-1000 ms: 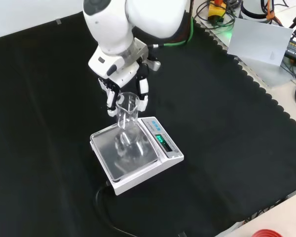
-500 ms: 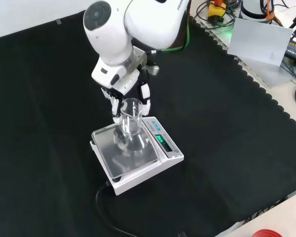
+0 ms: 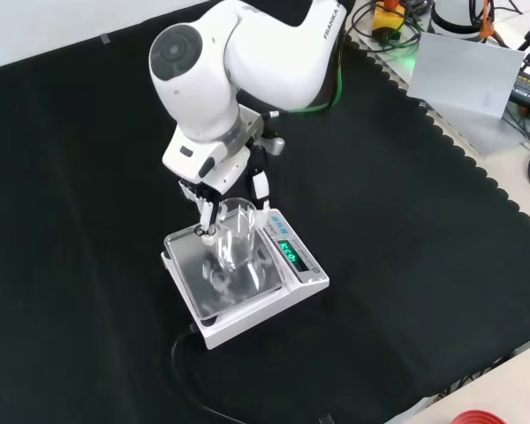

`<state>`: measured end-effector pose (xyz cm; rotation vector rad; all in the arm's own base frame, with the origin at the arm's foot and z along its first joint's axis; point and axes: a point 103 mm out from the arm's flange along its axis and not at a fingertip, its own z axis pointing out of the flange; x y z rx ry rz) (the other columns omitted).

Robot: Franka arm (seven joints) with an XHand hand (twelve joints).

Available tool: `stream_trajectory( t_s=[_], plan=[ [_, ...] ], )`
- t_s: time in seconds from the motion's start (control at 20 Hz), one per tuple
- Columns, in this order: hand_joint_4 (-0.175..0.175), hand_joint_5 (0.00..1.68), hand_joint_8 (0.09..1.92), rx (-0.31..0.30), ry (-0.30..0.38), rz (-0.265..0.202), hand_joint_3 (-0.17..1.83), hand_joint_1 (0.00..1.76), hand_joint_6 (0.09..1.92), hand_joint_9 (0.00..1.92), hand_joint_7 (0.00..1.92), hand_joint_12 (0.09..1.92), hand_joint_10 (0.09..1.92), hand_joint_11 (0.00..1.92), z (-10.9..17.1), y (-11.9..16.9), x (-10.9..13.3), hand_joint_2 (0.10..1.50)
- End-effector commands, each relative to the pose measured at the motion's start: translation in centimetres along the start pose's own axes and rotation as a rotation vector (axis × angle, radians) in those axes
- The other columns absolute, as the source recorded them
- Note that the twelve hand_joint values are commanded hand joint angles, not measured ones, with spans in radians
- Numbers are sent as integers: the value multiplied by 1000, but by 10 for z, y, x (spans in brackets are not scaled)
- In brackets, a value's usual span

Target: Put the beaker on the electronic balance.

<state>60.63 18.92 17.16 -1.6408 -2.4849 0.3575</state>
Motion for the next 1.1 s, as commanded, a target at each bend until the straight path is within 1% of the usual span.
stream_trajectory(
  t_s=[0.05, 0.1, 0.15, 0.2, 0.3, 0.4, 0.5, 0.65, 0.8, 0.95, 1.0, 1.1],
  plan=[
    [25, 900, 775, 102, -20, -23, 574, 1093, 812, 1466, 1153, 896, 217, 1216, 4, 42, 54, 574],
    [3, 740, 800, 117, -26, -22, 609, 1070, 862, 1398, 1058, 965, 217, 1111, 5, 48, 60, 533],
    [-13, 580, 820, 127, -32, -22, 627, 1043, 845, 1307, 955, 1052, 214, 976, 5, 52, 65, 504],
    [-21, 474, 847, 133, -37, -21, 629, 1016, 794, 1209, 865, 1128, 257, 849, 5, 56, 70, 487],
    [-30, 330, 870, 154, -50, -19, 594, 957, 610, 960, 659, 1230, 461, 639, 4, 64, 79, 479],
    [-34, 234, 851, 170, -56, -17, 536, 899, 391, 728, 468, 1307, 653, 464, 3, 70, 86, 488],
    [-34, 189, 829, 174, -58, -18, 486, 863, 229, 585, 339, 1355, 760, 360, 1, 74, 93, 499],
    [-32, 144, 808, 166, -57, -22, 435, 831, 90, 492, 239, 1381, 815, 290, -4, 76, 101, 510],
    [-23, 32, 777, 142, -48, -29, 368, 780, 87, 383, 125, 1421, 835, 196, -15, 70, 104, 521],
    [-12, 3, 731, 129, -49, -39, 296, 736, 87, 233, 32, 1454, 842, 48, -27, 56, 101, 534],
    [-9, 1, 689, 124, -47, -44, 265, 725, 87, 179, 16, 1433, 849, 24, -31, 51, 100, 544],
    [-3, 0, 516, 102, -33, -59, 208, 697, 87, 88, 3, 1349, 847, 5, -42, 40, 99, 558]
  ],
)
